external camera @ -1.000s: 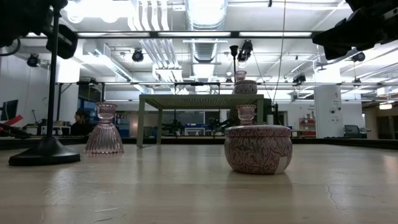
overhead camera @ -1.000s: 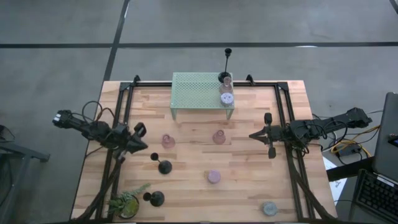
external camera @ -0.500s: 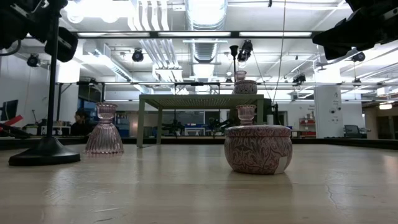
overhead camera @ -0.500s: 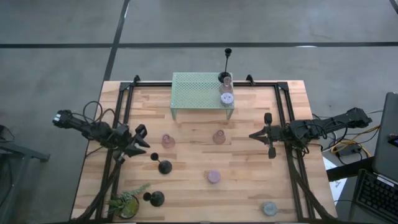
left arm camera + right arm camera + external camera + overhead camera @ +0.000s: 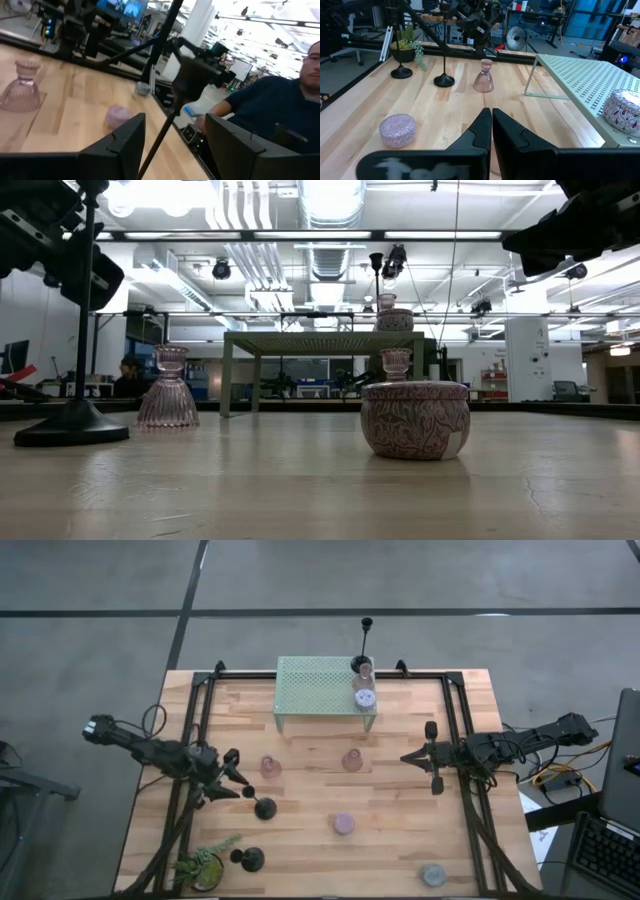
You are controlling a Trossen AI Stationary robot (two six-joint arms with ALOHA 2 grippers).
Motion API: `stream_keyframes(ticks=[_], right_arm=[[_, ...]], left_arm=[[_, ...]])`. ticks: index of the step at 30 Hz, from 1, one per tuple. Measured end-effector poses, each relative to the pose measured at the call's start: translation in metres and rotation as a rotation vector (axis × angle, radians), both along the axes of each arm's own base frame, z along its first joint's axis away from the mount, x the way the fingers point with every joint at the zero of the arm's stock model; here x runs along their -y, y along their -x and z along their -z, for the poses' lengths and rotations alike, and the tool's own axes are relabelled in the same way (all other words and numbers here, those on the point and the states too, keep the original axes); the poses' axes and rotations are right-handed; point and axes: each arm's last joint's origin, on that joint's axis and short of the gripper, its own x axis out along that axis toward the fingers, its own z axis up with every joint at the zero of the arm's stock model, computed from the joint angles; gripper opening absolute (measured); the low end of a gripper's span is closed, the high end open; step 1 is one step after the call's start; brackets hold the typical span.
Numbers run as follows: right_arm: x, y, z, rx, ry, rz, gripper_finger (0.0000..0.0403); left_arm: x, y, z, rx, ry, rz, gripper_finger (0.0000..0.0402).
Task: Pick & Place candle stick holders
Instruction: Put the top black candle holder on the shelf
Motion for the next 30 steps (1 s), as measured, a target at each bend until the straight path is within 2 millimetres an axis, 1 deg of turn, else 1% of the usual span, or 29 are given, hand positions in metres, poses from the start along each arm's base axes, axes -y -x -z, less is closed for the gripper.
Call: stream_keyframes(ticks=[7,17,19,23,30], right_arm=[[0.0,0.0,0.0,0.0,0.0,0.0,0.0008],[0.0,0.0,0.0,0.0,0.0,0.0,0.0008],[0.0,0.0,0.0,0.0,0.0,0.0,0.0008],[0.0,0.0,0.0,0.0,0.0,0.0,0.0008],[0.0,0.0,0.0,0.0,0.0,0.0,0.0008]], left_arm=[[0.002,-0.006,0.008,-0.097,0.012,-0.026,0.0209],[0.011,-0.014,0.01,-0.112,0.01,-0.014,0.0209],[0.014,-0.015,0.009,-0.094,0.009,-0.007,0.0209],[0.017,-0.018,0.009,-0.106,-0.033,-0.029,0.0208],[0.022,-0.026,0.004,-0.101,-0.076,-0.072,0.0192]])
